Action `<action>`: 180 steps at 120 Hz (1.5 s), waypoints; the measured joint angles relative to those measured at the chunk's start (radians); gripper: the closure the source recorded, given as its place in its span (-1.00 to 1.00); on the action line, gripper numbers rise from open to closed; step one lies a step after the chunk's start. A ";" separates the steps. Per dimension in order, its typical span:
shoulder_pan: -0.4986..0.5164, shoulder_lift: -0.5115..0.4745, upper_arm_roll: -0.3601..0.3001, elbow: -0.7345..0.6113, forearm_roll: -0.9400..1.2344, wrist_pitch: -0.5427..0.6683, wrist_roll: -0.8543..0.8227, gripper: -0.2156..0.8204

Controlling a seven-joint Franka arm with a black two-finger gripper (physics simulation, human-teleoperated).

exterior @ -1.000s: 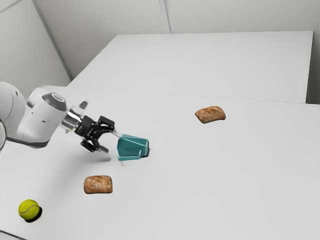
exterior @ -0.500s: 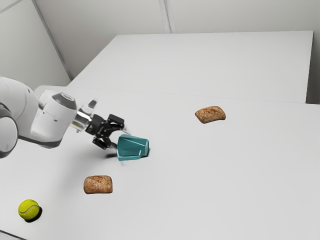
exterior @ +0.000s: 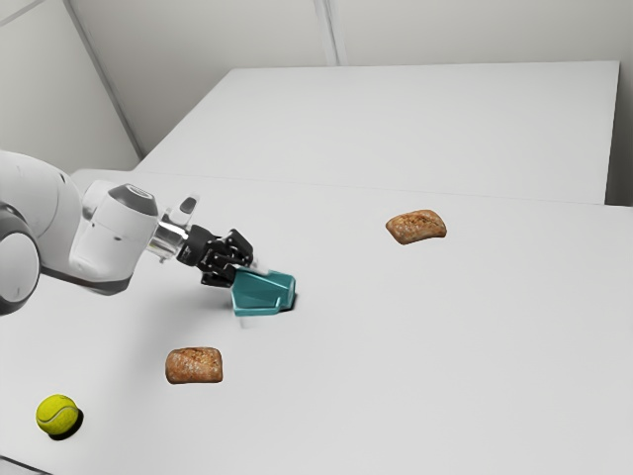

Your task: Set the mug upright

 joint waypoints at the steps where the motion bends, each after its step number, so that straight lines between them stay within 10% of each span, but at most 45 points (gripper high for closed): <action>1: 0.000 0.000 0.000 0.000 0.000 0.000 0.001 0.50; 110: -0.002 -0.069 0.000 -0.020 -0.012 0.006 0.021 0.91; 180: -0.108 -0.130 0.009 0.053 0.505 0.124 -0.052 0.92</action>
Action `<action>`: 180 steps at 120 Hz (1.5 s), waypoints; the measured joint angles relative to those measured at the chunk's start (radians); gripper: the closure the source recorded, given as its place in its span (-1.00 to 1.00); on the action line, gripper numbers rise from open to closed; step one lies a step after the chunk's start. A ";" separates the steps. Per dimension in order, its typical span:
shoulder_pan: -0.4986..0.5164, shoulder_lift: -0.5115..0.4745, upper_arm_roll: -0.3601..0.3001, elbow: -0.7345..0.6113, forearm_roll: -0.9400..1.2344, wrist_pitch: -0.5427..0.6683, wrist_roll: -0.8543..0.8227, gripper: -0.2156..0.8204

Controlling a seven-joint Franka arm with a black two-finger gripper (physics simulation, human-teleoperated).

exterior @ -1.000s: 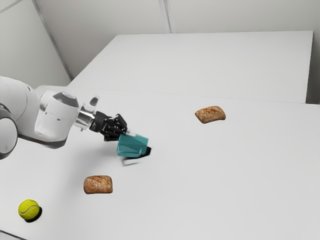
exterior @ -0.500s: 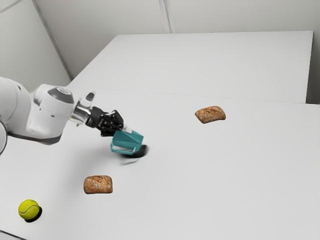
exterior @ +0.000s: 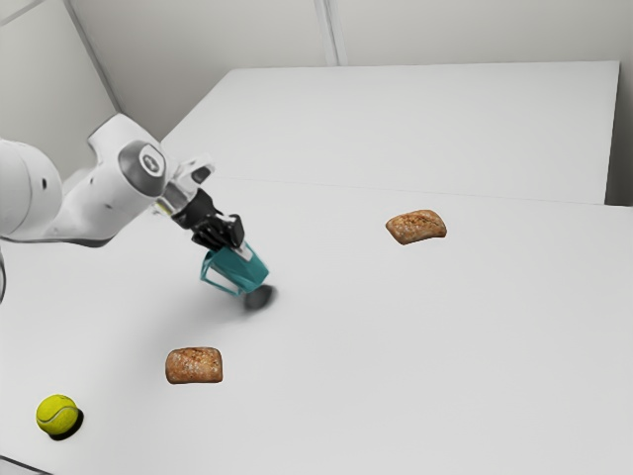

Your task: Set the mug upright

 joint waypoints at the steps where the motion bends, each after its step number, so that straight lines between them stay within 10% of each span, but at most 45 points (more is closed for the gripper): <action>1: -0.002 0.000 0.000 0.001 0.011 0.002 -0.004 0.92; 180: -0.088 -0.018 -0.010 -0.095 0.581 0.208 -0.508 0.91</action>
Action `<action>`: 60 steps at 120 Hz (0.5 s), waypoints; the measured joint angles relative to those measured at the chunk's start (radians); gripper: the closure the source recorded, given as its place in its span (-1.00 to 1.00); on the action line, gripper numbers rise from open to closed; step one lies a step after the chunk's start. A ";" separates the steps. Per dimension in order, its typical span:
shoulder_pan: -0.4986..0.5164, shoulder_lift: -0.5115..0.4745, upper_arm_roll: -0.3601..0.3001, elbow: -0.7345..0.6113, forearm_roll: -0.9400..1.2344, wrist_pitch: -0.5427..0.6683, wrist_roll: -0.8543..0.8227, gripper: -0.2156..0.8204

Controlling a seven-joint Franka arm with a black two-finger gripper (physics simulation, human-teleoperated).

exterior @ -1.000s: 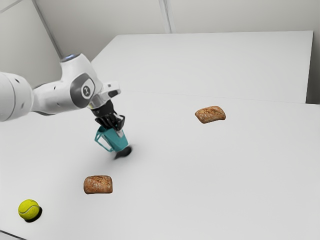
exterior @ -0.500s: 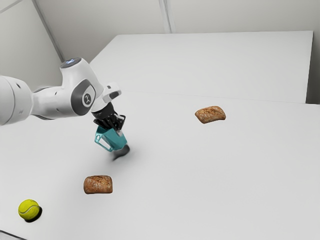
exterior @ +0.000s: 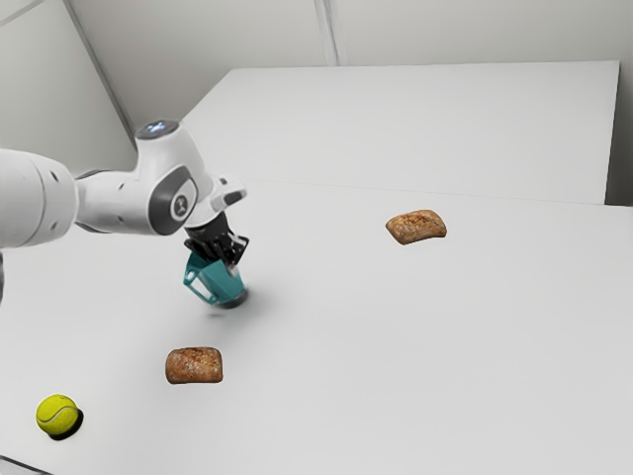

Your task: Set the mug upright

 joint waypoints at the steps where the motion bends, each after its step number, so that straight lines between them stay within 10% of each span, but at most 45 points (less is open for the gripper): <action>1: 0.000 0.001 0.000 0.000 0.001 0.000 -0.001 0.91; 40: -0.003 0.025 0.000 0.001 0.033 -0.002 -0.023 0.92; 60: -0.003 0.025 -0.001 0.040 0.048 -0.030 -0.019 0.22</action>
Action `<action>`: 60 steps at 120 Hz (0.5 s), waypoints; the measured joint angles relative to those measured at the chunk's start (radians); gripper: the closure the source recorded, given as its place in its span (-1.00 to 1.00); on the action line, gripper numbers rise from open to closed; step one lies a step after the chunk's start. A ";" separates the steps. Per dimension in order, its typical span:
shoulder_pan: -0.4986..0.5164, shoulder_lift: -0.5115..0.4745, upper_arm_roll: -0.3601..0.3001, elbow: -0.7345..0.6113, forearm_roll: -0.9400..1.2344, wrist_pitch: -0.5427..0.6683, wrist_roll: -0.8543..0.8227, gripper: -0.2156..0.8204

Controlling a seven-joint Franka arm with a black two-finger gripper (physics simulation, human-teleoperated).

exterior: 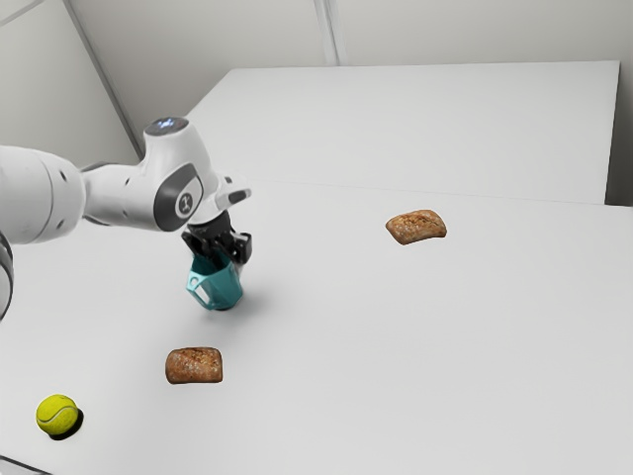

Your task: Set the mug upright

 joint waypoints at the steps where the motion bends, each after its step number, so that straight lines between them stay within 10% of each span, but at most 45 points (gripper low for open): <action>1: 0.000 0.000 0.000 0.004 0.002 -0.002 0.000 0.19; 60: 0.019 -0.059 -0.005 0.241 0.049 -0.225 0.032 -0.51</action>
